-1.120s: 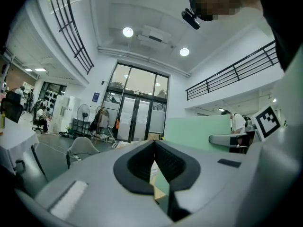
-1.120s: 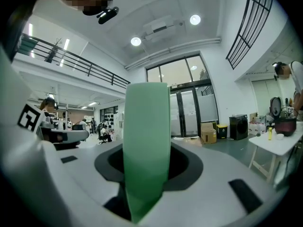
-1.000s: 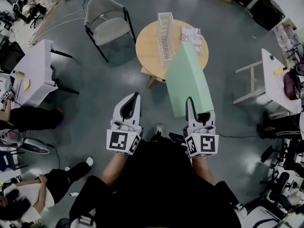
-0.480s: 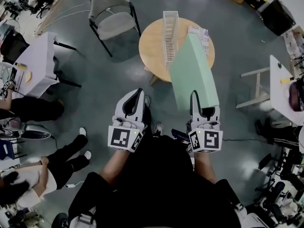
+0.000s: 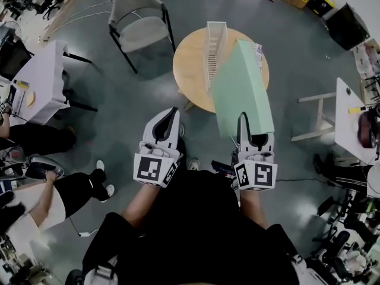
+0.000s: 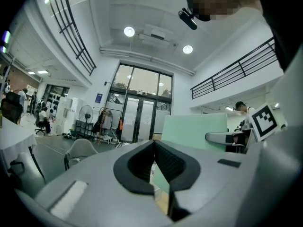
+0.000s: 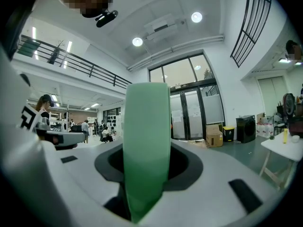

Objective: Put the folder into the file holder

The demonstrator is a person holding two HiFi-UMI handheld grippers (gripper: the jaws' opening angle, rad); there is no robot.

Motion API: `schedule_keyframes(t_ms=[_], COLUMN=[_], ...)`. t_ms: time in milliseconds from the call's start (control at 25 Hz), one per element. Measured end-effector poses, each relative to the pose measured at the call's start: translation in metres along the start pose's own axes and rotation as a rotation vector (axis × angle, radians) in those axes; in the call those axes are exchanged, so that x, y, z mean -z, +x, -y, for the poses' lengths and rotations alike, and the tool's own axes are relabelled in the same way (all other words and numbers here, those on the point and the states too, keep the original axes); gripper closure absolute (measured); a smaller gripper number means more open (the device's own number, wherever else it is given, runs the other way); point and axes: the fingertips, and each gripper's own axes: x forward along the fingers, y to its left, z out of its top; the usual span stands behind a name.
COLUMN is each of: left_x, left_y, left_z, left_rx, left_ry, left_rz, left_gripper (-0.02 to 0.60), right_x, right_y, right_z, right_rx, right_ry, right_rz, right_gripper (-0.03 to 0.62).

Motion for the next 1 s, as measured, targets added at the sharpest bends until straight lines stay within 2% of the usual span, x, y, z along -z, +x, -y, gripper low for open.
schedule_keyframes(t_ms=[400, 1000], left_x=[0.0, 0.008], left_y=[0.053, 0.105], left_z=[-0.027, -0.042], left_rx=[0.009, 0.034], left_ry=[-0.017, -0.04], left_rz=[-0.005, -0.037], left_gripper=[0.577, 0.577], right_x=[-0.006, -0.008], right_y=[0.063, 0.133], right_z=[0.012, 0.027], right_rx=[0.006, 0.02], right_ry=[-0.014, -0.017], right_rz=[0.013, 0.05], right_gripper=[0.447, 0.447])
